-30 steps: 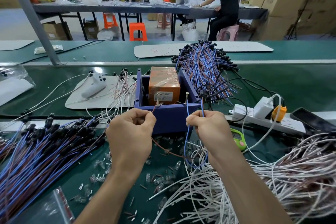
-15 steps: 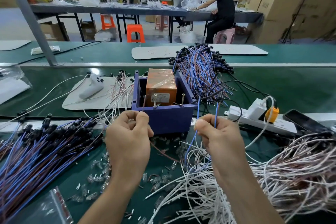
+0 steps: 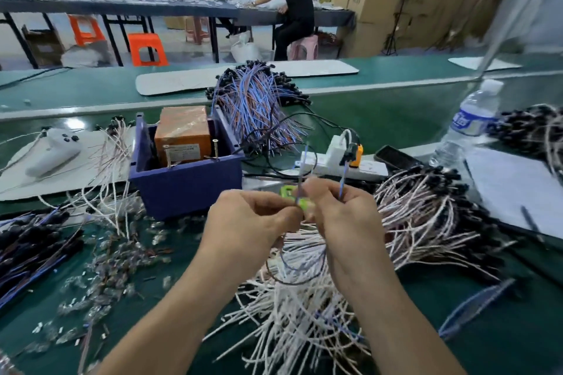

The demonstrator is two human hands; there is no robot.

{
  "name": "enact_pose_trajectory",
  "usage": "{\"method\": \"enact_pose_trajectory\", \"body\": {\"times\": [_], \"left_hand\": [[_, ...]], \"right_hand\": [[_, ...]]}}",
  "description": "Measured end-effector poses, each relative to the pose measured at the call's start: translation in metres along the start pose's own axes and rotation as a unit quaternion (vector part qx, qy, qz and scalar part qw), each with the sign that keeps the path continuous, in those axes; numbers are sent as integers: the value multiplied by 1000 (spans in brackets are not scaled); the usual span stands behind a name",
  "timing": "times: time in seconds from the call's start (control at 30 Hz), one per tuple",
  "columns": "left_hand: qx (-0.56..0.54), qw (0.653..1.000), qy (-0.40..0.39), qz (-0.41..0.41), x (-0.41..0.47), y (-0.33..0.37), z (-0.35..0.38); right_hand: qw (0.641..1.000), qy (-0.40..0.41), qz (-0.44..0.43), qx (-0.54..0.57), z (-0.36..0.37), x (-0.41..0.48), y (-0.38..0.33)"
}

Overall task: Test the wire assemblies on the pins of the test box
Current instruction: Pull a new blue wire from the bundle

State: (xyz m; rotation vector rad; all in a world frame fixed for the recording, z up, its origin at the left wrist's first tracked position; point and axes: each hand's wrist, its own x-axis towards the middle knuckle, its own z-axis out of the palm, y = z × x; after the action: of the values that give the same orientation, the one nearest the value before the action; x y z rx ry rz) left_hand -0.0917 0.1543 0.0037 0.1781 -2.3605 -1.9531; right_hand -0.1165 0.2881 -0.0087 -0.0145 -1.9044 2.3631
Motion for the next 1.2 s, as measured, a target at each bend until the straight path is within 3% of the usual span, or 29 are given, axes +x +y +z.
{"method": "enact_pose_trajectory", "body": {"times": [0.17,0.37,0.5,0.63,0.73,0.83,0.93,1.1,1.2], "left_hand": [[-95,990,74,-77,-2,4,10],[-28,994,42,-95,-12,-2,13],[-62,990,-59,-116,-27,1,26],[-47,988,-81,-123,-37,-3,27],[40,983,-129,-128,-45,-8,29],[193,954,-207,-102,-55,-13,37],[337,910,-239,-30,-64,-11,49],[410,879,-237,43,-71,-7,59],[429,887,-161,59,-75,-5,54]], "right_hand": [[990,66,27,118,-66,10,-23],[979,131,8,-153,-149,15,-44],[974,146,87,-149,-193,6,-44],[955,148,146,-211,-233,-16,-38],[932,145,159,-293,-254,-24,-34],[902,163,160,-366,-264,-25,-27],[840,192,164,-480,-266,-26,-20],[796,226,166,-537,-265,-28,-14],[762,241,145,-584,-258,-30,-15]]}}
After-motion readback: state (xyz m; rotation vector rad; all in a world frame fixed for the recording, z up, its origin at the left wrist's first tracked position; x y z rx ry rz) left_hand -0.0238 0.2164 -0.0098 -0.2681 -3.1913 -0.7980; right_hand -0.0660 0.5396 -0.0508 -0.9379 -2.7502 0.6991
